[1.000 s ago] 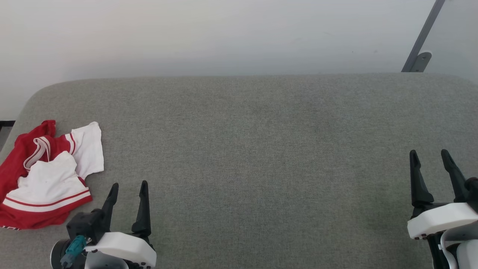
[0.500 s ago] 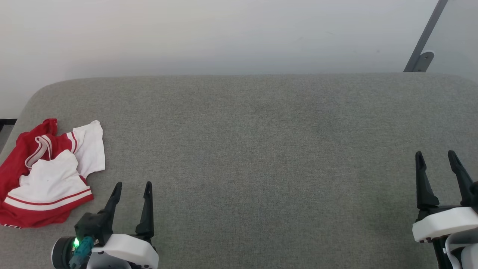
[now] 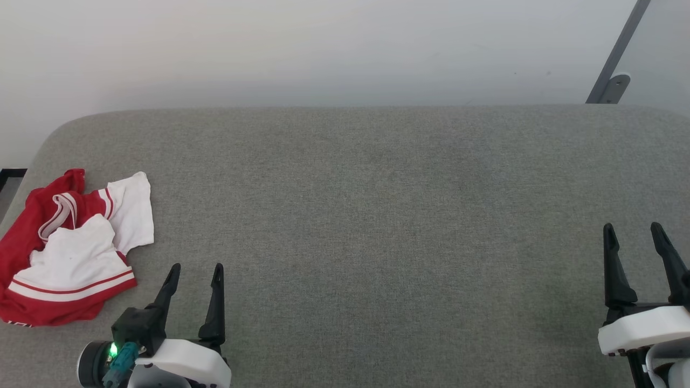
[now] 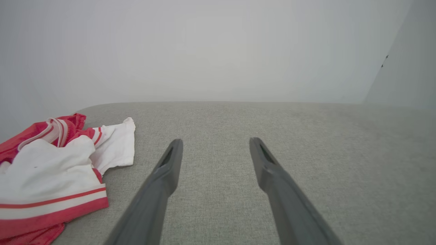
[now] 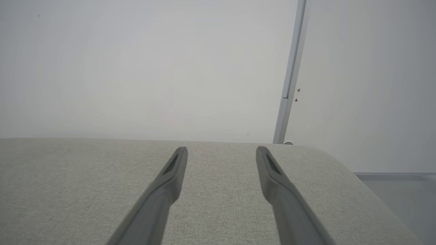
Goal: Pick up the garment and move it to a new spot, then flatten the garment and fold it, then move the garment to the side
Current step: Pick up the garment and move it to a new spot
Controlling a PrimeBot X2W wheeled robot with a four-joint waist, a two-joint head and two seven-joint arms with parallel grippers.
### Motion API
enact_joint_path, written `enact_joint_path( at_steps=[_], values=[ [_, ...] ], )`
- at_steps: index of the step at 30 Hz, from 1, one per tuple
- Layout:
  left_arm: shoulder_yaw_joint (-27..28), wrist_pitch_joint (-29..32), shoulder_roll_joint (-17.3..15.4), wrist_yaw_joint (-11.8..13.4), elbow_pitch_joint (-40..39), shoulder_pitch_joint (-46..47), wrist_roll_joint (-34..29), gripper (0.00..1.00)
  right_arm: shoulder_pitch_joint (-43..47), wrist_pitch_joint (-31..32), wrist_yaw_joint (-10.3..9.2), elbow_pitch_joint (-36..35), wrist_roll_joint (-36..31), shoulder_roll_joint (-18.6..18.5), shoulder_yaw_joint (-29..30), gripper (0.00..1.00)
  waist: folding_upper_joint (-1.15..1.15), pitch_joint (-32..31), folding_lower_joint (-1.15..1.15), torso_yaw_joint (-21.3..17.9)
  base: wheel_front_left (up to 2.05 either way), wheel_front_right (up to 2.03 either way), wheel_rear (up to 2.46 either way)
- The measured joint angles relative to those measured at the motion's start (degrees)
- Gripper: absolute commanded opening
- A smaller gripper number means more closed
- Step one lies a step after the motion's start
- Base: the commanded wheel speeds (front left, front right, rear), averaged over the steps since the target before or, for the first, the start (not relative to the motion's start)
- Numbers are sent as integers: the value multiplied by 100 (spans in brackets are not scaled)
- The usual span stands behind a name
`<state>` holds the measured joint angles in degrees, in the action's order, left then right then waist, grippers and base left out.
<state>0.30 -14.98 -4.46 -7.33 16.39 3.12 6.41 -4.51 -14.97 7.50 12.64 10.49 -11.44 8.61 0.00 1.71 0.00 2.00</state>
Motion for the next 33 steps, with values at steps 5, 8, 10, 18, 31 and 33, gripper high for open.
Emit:
enact_joint_path(
  at_steps=[5,8,10,18,31,33],
  values=[
    [-13,0,-14,-2,14,1,158,100,15,0,0,-2,102,11,16,100,0,-12,0,11,0,0,0],
    [-18,0,-23,-7,19,1,285,100,27,0,0,-2,121,18,16,100,0,-20,0,22,0,0,0],
    [-22,0,-25,-7,19,1,327,100,37,0,0,-1,143,18,21,100,0,-25,0,38,0,0,0],
    [64,-2,-3,-8,14,21,365,100,74,0,0,-43,223,22,-170,100,0,-32,0,319,0,0,0],
    [560,-11,141,154,-233,-277,197,100,9,0,0,9,517,74,-1289,100,0,0,0,1611,0,0,0],
    [602,-10,146,181,-283,-342,213,100,-20,0,0,10,572,93,-1460,100,0,-7,0,1831,0,0,0]
  ],
)
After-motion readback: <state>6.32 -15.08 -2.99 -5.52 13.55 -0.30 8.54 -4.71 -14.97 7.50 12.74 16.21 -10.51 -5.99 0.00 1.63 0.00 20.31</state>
